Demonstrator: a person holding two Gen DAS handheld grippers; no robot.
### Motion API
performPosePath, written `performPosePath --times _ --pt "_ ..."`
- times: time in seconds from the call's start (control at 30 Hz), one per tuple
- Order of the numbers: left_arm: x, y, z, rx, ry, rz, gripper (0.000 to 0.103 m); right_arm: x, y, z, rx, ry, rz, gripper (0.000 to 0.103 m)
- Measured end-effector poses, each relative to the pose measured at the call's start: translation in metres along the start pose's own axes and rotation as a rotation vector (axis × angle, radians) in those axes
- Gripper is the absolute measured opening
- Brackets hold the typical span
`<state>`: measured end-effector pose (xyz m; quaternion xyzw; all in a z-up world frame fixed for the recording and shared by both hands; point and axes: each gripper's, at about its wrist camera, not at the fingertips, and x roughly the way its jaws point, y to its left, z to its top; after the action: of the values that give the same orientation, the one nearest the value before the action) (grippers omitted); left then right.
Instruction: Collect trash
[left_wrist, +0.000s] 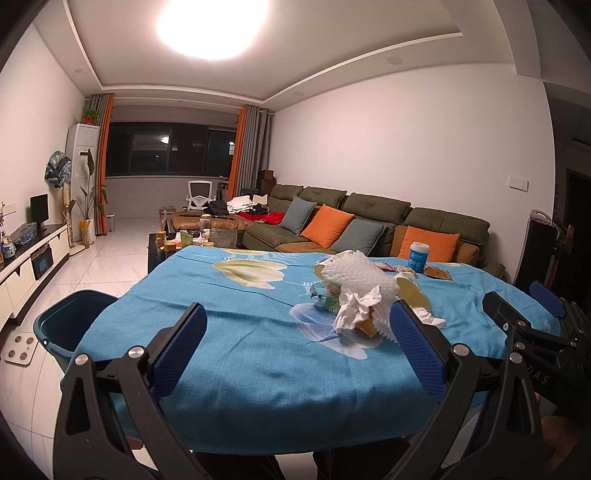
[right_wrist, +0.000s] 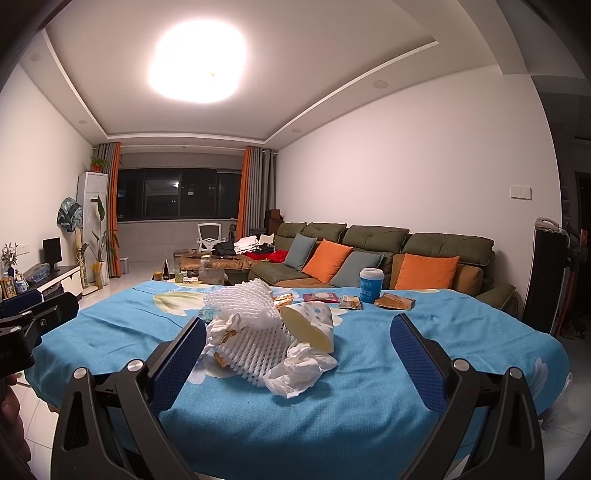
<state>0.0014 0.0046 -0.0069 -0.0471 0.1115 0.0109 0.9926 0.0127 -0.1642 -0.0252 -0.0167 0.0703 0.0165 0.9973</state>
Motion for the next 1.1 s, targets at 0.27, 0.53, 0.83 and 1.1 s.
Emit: performPosePath --times 0.27,0.53,0.83,1.1 --pt "-0.0001 0.0006 -0.0001 0.0 0.0 0.0 0.098 0.0001 0.0 -0.0002 0.0 0.0 0.0 0.096" --pt "-0.0003 0.0015 0.0 0.001 -0.001 -0.001 0.098 -0.0033 0.0011 -0.0008 0.001 -0.007 -0.001 0.096" --pt "0.001 0.0026 0.0017 0.001 -0.004 0.002 0.098 -0.0062 -0.0002 0.0014 0.002 -0.012 0.003 0.096" --pt "0.0009 -0.0005 0.0064 0.005 -0.01 0.004 0.098 -0.0044 -0.0011 0.0023 0.001 -0.014 0.005 0.096"
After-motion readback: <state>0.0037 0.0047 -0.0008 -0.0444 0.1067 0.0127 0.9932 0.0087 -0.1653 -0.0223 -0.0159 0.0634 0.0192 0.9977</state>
